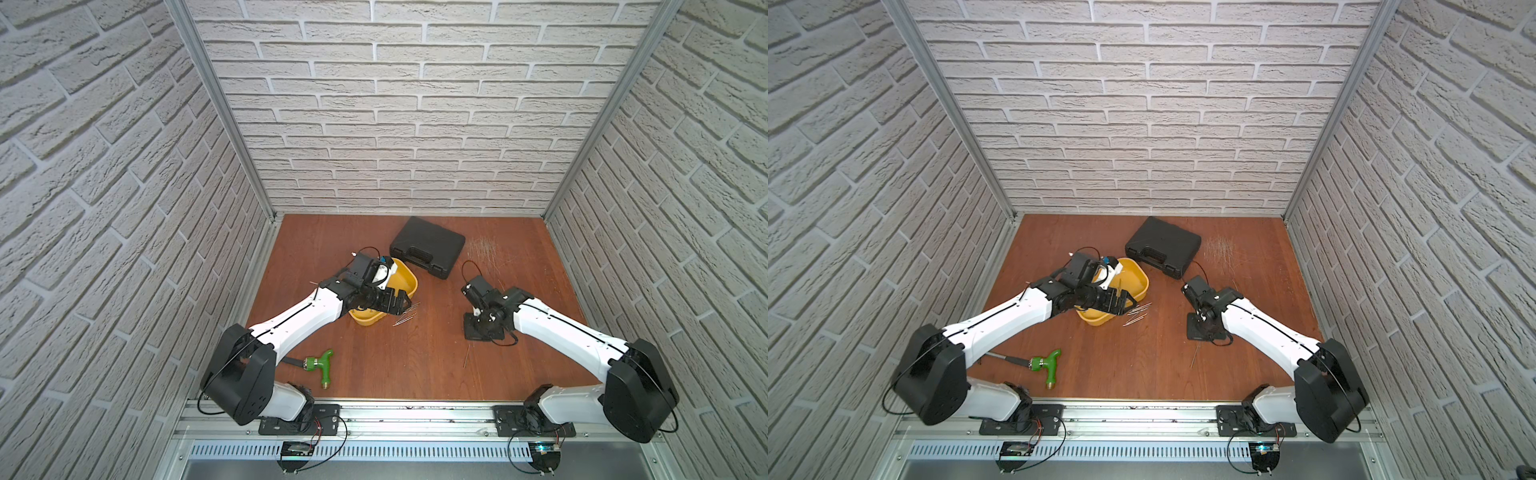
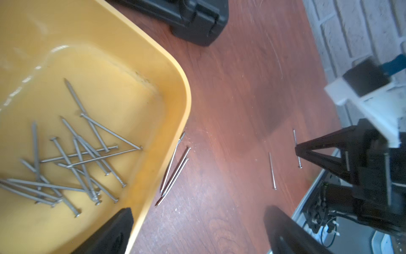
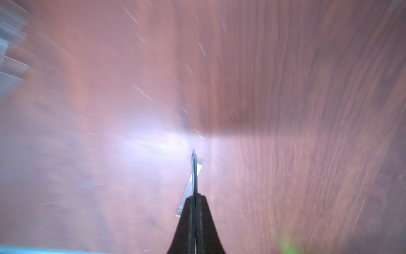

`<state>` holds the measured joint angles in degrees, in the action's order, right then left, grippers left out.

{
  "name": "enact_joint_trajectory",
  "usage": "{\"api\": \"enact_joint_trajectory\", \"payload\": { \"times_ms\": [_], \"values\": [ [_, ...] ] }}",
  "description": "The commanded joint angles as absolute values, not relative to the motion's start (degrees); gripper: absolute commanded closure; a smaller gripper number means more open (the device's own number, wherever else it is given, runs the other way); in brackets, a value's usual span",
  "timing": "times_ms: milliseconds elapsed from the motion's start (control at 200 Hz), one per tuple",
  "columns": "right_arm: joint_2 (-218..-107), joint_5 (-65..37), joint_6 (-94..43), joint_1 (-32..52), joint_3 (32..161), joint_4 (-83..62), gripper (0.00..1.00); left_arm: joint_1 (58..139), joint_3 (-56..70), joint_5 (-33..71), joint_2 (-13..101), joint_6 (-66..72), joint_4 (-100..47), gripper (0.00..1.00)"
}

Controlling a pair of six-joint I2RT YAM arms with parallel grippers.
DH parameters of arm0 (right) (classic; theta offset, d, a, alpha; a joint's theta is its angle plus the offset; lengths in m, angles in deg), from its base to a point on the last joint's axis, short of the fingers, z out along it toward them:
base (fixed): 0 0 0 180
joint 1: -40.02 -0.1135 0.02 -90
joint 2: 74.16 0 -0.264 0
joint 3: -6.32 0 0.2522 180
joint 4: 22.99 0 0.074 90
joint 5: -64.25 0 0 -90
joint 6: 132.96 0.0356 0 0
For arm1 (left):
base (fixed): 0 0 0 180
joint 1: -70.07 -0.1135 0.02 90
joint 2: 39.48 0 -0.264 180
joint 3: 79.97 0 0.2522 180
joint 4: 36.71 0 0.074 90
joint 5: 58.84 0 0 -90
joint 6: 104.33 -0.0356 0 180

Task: Put the nails on the desktop into the storage box
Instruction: Pick up the nail from the center of the board.

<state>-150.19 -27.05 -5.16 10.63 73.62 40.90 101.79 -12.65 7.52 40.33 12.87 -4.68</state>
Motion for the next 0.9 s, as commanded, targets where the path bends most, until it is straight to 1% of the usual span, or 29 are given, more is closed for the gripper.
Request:
{"api": "enact_joint_trajectory", "payload": {
  "times_ms": [0, 145, 280, 415, 685, 895],
  "values": [
    [-149.4, -20.2, -7.6, 11.7, 78.6, 38.3, 0.98, 98.5, -16.5, -0.1, 36.2, 19.3, -16.0, 0.02],
    [-152.6, -6.4, -5.2, 11.7, 82.2, 25.5, 0.98, 96.5, -20.7, -3.7, 32.8, 26.1, -26.5, 0.02],
    [-155.9, 0.2, -6.3, 10.5, 84.5, 18.0, 0.98, 93.5, -23.3, -5.1, 31.6, 33.6, -34.1, 0.03],
    [-158.2, 2.1, -7.8, 8.6, 87.2, 15.9, 0.98, 92.1, -23.4, -8.1, 33.0, 38.7, -39.1, 0.06],
    [-162.3, 5.0, -6.6, 6.8, 91.5, 13.0, 0.98, 93.0, -21.7, -12.1, 37.1, 39.0, -40.4, 0.15],
    [-164.5, 6.4, -6.2, 5.1, 93.6, 12.6, 0.98, 93.0, -21.5, -12.1, 37.2, 38.4, -39.5, 0.19]
  ]
}}
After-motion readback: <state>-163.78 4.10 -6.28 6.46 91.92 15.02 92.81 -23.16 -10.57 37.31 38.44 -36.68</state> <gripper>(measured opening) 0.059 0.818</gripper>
